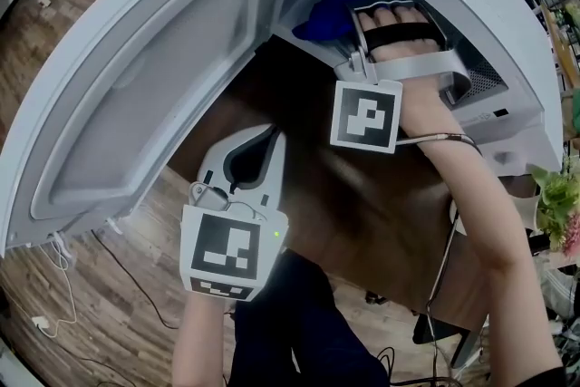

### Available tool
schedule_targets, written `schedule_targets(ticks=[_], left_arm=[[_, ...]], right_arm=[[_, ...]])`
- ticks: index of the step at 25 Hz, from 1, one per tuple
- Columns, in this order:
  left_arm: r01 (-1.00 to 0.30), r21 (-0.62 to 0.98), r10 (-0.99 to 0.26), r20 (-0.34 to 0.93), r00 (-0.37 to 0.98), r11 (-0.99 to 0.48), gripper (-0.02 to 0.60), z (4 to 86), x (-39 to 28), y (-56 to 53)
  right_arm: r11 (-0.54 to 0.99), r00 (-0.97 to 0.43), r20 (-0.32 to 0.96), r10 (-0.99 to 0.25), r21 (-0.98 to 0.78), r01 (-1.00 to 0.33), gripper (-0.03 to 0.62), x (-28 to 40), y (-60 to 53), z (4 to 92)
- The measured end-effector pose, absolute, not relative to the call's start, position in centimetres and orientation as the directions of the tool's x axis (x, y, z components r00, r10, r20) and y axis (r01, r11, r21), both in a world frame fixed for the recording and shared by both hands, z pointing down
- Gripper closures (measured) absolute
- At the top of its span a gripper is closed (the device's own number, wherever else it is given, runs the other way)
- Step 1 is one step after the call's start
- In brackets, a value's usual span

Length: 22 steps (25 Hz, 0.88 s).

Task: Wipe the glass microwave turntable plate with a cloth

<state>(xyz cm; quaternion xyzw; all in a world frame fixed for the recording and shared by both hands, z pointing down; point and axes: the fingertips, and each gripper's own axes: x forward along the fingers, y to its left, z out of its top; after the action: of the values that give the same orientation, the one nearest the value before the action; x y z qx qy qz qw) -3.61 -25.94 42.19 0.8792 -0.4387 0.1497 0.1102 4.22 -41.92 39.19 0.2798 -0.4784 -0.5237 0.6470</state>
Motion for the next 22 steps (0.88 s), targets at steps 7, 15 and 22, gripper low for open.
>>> schedule_targets(ticks=[7,15,22], left_arm=[[-0.807,0.060,-0.739,0.367,0.565,-0.587,0.574,42.5,-4.1,-25.7],[-0.803,0.058,-0.736,0.366,0.570,-0.593,0.574,42.5,-3.8,-25.7],[-0.799,0.057,-0.731,0.367,0.575,-0.599,0.574,42.5,-3.7,-25.6]], right_arm=[[0.276,0.029,0.333,-0.942,0.727,0.629,0.543,5.3,-40.2,41.5],[0.270,0.040,0.338,-0.940,0.667,0.694,0.543,6.3,-39.6,42.5],[0.257,0.066,0.324,-0.944,0.594,0.762,0.543,7.6,-39.1,42.5]])
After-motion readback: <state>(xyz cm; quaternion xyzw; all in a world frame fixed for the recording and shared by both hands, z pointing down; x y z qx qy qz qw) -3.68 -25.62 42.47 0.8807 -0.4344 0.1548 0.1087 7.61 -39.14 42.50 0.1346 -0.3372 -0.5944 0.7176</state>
